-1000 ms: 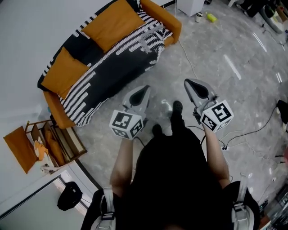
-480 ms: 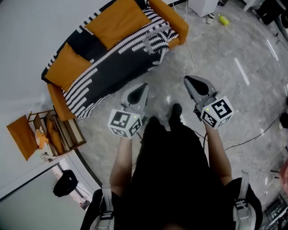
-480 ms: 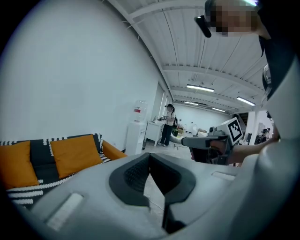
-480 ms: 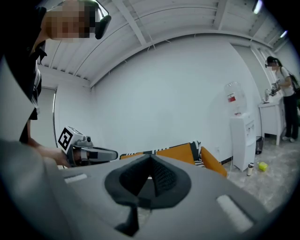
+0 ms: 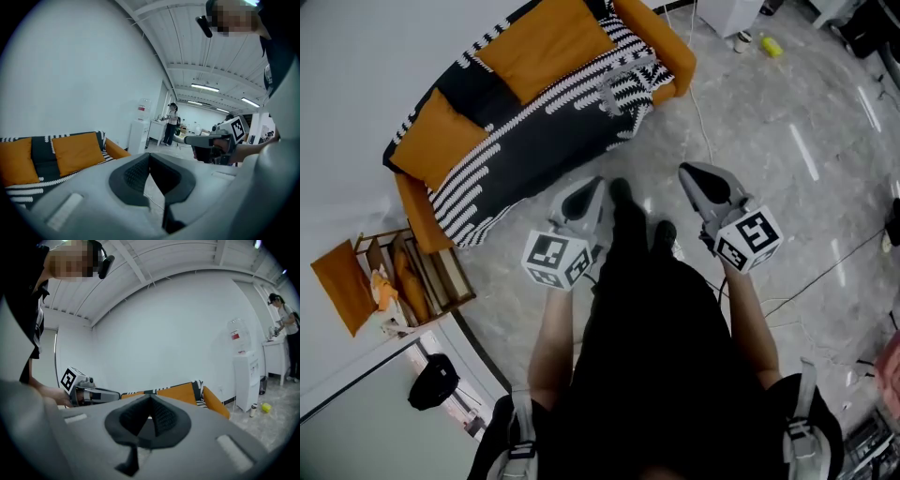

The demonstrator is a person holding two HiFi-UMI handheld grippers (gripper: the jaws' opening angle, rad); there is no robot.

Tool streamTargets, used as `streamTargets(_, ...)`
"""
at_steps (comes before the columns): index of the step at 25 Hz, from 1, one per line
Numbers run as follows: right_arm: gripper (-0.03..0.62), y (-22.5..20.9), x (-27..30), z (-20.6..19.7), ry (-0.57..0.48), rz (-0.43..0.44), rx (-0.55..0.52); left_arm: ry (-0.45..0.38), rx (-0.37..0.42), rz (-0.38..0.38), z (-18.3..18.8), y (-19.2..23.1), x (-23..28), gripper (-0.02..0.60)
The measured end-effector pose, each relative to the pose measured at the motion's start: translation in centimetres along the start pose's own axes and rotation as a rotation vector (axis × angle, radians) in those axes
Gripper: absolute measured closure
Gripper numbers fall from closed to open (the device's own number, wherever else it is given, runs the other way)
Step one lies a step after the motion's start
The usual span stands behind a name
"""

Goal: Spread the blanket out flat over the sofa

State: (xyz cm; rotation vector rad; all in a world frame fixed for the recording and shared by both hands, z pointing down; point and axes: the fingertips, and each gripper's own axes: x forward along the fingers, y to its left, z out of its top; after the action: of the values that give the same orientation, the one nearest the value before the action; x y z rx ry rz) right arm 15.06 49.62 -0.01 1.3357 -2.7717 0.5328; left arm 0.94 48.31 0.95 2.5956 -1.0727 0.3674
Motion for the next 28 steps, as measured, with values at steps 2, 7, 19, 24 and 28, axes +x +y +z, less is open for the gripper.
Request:
streamTargets(2, 0.592, -0.9, 0.8, 0.2, 0.009, -0.014, -0.006, -0.012, -0.008, -0.005, 0.5, 1.0, 1.1, 0.58)
streamTargets(7, 0.592, -2.6, 3.8, 0.8, 0.038, -0.046, -0.021, -0.012, -0.028, -0.035, 1.1, 4.6, 3.4, 0.58)
streamTargets(19, 0.592, -5.6, 16.0, 1.1, 0.234, -0.143, -0.062, -0.011, -0.081, -0.099, 3.0, 16.5, 8.0, 0.58)
streamTargets(24, 0.592, -7.0, 20.0, -0.7, 0.317, -0.17, -0.083, 0.005, -0.082, -0.137, 2.8, 19.4, 10.2, 0.58)
streamTargets(28, 0.592, -7.4, 22.6, -2.3, 0.384, -0.194, -0.085, 0.02, -0.108, -0.152, 2.3, 21.0, 10.9, 0.58)
